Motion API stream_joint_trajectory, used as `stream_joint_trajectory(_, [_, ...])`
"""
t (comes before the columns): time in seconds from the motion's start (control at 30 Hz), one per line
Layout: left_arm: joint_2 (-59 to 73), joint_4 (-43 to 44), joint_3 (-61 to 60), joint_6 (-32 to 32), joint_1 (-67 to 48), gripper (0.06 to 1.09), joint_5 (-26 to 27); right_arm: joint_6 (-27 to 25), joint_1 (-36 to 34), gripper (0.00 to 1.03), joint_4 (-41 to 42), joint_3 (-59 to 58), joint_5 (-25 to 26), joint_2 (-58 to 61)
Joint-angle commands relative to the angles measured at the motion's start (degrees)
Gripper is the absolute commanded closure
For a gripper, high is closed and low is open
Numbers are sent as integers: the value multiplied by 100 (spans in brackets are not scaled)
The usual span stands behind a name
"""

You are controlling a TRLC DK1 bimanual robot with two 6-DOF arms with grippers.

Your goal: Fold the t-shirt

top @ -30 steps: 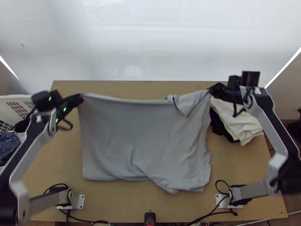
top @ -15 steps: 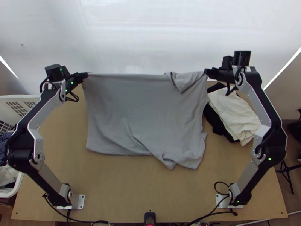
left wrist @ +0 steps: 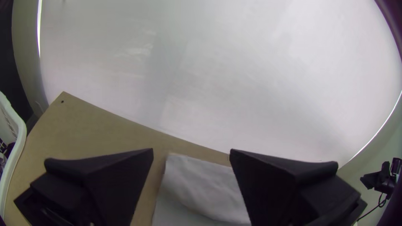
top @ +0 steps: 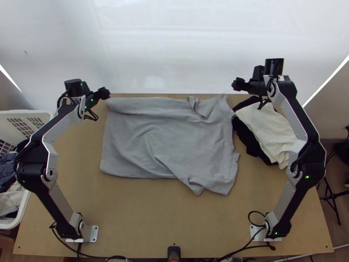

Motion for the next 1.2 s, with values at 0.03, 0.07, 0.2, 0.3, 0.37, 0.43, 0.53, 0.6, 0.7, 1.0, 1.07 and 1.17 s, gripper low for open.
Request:
stream_joint_trajectory(0.03, [-645, -412, -182, -16, 16, 10, -68, -3, 14, 4, -634, -304, 143, -791])
stream_joint_trajectory(0.07, [-874, -614, -261, 28, 25, 10, -68, 14, 14, 4, -889, -462, 134, -1028])
stream_joint_trajectory(0.2, [-1779, -1660, -824, 766, 25, 10, -24, 155, 67, 7, -2392, -1209, -16, -1819])
stream_joint_trajectory(0.3, [-2420, -2733, -1272, 1662, -2, 10, -33, 102, 75, 14, -3605, -1903, -42, -2267])
stream_joint_trajectory(0.37, [-2790, -3638, -1466, 2146, -46, 10, -33, 111, 75, 19, -3904, -2563, -77, -2610])
stream_joint_trajectory(0.43, [-3045, -4473, -1597, 2260, -125, 10, -77, -29, 75, 19, -4642, -3002, -402, -2777])
stream_joint_trajectory(0.53, [-3405, -5519, -1949, 2286, -538, 10, -261, 14, 251, 19, -4791, -3898, -455, -3208])
stream_joint_trajectory(0.6, [-3739, -5422, -2441, 2286, -731, 10, -393, 32, 348, 19, -4800, -4426, -446, -3348])
stream_joint_trajectory(0.7, [-4003, -5352, -2907, 2023, -969, 10, -411, 102, 655, 24, -4791, -4848, -481, -3419])
stream_joint_trajectory(1.0, [-4451, -5308, -3206, 1662, -1206, 10, -455, 322, 1341, 50, -4027, -5261, -596, -3357])
stream_joint_trajectory(1.07, [-4477, -5308, -3197, 1645, -1206, 10, -525, 313, 1359, 50, -3886, -5217, -587, -3208])
stream_joint_trajectory(1.17, [-4565, -5317, -3197, 1645, -1206, 10, -534, 287, 1332, 50, -3631, -5120, -578, -2970])
